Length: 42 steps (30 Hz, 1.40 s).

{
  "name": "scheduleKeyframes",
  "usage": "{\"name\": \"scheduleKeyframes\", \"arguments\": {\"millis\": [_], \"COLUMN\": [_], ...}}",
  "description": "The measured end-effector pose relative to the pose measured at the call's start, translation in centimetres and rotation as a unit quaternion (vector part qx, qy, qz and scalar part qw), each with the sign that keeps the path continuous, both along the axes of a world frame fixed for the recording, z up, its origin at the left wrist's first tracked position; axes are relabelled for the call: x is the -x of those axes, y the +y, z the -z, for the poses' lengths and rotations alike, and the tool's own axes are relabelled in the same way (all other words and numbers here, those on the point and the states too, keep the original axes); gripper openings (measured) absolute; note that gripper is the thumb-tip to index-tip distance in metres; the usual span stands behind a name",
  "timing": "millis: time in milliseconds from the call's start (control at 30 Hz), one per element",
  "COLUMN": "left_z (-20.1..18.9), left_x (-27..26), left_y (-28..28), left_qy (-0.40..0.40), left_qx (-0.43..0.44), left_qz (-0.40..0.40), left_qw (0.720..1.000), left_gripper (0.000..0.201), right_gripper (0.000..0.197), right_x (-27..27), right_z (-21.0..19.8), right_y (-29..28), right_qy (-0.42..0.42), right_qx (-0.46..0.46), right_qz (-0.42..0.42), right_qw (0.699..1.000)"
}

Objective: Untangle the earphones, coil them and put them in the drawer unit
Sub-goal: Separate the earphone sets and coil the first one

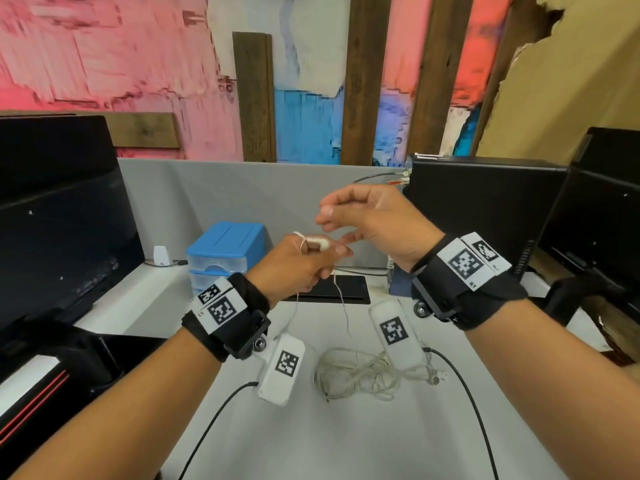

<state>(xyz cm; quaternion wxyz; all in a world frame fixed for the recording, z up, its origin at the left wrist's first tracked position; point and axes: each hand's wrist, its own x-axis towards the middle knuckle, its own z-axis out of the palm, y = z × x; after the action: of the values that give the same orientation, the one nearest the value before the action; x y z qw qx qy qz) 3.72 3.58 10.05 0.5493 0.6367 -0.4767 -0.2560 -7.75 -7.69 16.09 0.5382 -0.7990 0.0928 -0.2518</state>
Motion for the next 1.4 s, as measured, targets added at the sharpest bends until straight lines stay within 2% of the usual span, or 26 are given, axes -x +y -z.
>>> {"name": "scheduleKeyframes", "arguments": {"millis": [67,100,167,233,333,433,500,600,633,733,767,833,900,967,1033,1133,1167,1200,1300,1400], "left_z": [-1.8,-3.0,-5.9,-9.0,-13.5,-17.1,-18.6,-18.7,-18.3,-17.1,-16.9,-16.9,-17.4,-18.5,-20.1,-21.7,-21.6,-21.2,-18.7,-15.8], "left_x": [-0.2,-0.5,-1.1,-1.4,-1.2,-1.3,-1.8,-2.5,-2.5,-1.9,-1.6,-1.0,-0.8,-0.9,-1.4,-2.4,-2.7,-3.0,-3.5,-4.4], "left_y": [0.0,0.0,0.2,0.5,1.3,2.2,2.8,3.2,3.0,2.0,1.6,1.0,0.7,0.8,1.4,2.7,2.9,2.8,2.1,1.4], "left_qy": [-0.024,-0.044,-0.077,-0.113,-0.181,-0.208,-0.197,-0.163,-0.166,-0.19,-0.195,-0.204,-0.218,-0.239,-0.255,-0.229,-0.219,-0.218,-0.243,-0.199], "left_qx": [0.003,0.003,0.012,0.019,0.021,0.063,0.115,0.128,0.113,0.073,0.065,0.055,0.06,0.07,0.085,0.089,0.094,0.105,0.113,0.066], "left_qz": [-0.018,-0.026,-0.031,-0.034,-0.061,-0.099,-0.113,-0.118,-0.117,-0.095,-0.084,-0.068,-0.065,-0.08,-0.106,-0.125,-0.128,-0.13,-0.145,-0.127], "left_qw": [1.0,0.999,0.996,0.993,0.981,0.971,0.967,0.971,0.973,0.975,0.975,0.975,0.972,0.965,0.957,0.961,0.963,0.962,0.953,0.97], "left_gripper": [0.024,0.026,0.03,0.03,0.03,0.032,0.03,0.029,0.03,0.035,0.035,0.034,0.032,0.031,0.028,0.021,0.022,0.024,0.024,0.023], "right_gripper": [0.021,0.025,0.038,0.038,0.017,0.022,0.021,0.011,0.014,0.042,0.045,0.036,0.02,0.029,0.035,0.039,0.039,0.038,0.041,0.043], "right_x": [0.1,0.3,0.5,0.2,-0.8,-1.4,-1.3,-1.4,-1.4,-2.1,-2.4,-3.1,-3.8,-4.2,-4.0,-3.3,-2.9,-2.7,-2.0,-1.8], "right_z": [-0.2,0.0,1.0,2.6,5.0,7.1,7.9,7.5,7.1,5.9,5.7,5.7,6.3,7.6,8.7,8.3,7.2,5.9,2.5,0.5], "right_y": [-0.4,-0.7,-1.1,-1.0,-0.7,-1.4,-2.2,-2.6,-2.4,-1.0,-0.2,1.3,2.1,2.1,1.9,0.9,0.6,0.1,-0.8,-0.9], "right_qy": [-0.039,-0.04,-0.005,0.049,0.09,0.137,0.167,0.166,0.151,0.106,0.095,0.075,0.064,0.083,0.14,0.266,0.275,0.254,0.137,0.202], "right_qx": [0.005,-0.004,-0.029,-0.016,0.081,0.188,0.222,0.181,0.148,0.048,0.029,0.021,0.052,0.082,0.105,0.202,0.237,0.261,0.204,0.28], "right_qz": [0.037,0.027,-0.035,-0.065,-0.037,-0.01,-0.009,-0.022,-0.032,-0.076,-0.085,-0.08,-0.055,-0.033,-0.039,-0.058,-0.044,-0.022,0.019,0.007], "right_qw": [0.999,0.999,0.999,0.997,0.992,0.972,0.961,0.969,0.977,0.99,0.991,0.994,0.995,0.993,0.984,0.941,0.931,0.931,0.969,0.938]}}
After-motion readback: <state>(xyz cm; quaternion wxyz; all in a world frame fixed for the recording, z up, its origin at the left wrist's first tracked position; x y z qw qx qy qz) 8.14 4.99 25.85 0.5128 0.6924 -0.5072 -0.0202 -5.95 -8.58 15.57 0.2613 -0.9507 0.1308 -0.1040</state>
